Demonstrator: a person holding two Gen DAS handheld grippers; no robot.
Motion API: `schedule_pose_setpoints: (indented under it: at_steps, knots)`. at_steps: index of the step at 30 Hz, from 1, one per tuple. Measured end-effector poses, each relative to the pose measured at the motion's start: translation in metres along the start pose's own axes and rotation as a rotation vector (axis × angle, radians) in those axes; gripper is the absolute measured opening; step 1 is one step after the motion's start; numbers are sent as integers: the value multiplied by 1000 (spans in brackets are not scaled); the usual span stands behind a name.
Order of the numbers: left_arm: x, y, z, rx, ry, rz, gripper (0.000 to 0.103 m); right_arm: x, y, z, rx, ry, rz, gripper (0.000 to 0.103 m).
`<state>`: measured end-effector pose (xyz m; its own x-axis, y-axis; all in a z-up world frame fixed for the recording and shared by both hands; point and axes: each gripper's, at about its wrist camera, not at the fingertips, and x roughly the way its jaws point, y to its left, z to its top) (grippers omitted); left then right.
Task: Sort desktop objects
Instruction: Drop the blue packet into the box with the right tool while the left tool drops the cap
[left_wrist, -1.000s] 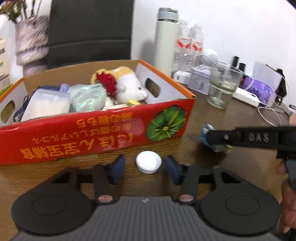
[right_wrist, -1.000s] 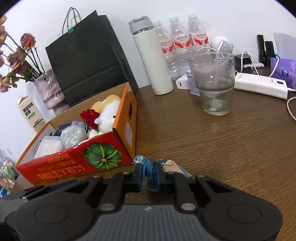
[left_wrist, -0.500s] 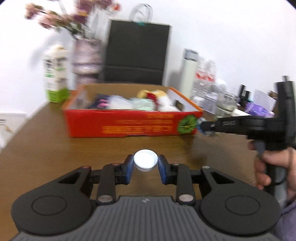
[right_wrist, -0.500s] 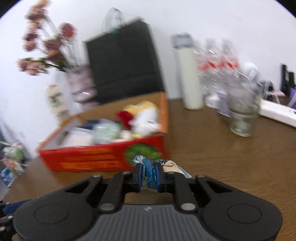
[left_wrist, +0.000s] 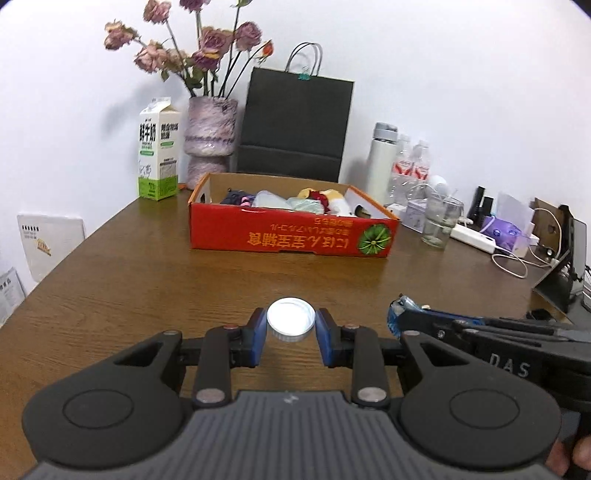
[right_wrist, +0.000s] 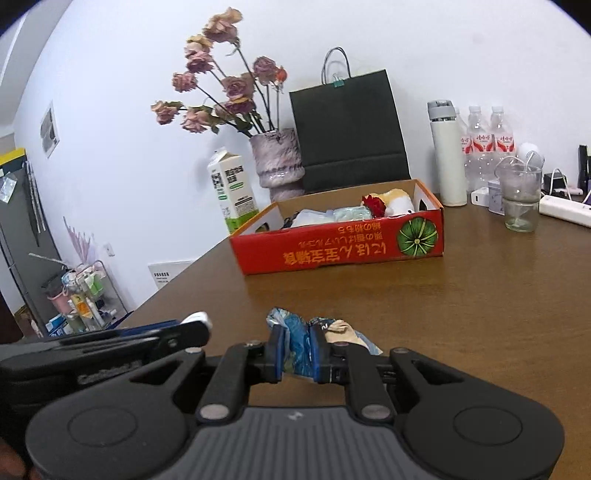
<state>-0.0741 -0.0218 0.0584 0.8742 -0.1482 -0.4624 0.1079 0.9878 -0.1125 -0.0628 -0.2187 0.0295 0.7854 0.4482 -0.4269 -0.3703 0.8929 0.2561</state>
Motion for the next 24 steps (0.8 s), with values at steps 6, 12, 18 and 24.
schedule_pose_setpoints:
  at_steps: [6, 12, 18, 24]
  knots:
    - [-9, 1, -1, -11, -18, -3, 29, -24, 11, 1, -42, -40, -37, 13]
    - [-3, 19, 23, -37, -62, -18, 29, -24, 7, 22, -57, -83, -57, 13]
    - [34, 37, 82, -11, -133, 13, 29, 1, -9, 71, -79, -151, -90, 13]
    - [99, 57, 145, -55, -114, -9, 29, 53, -27, 139, -92, -178, -85, 13]
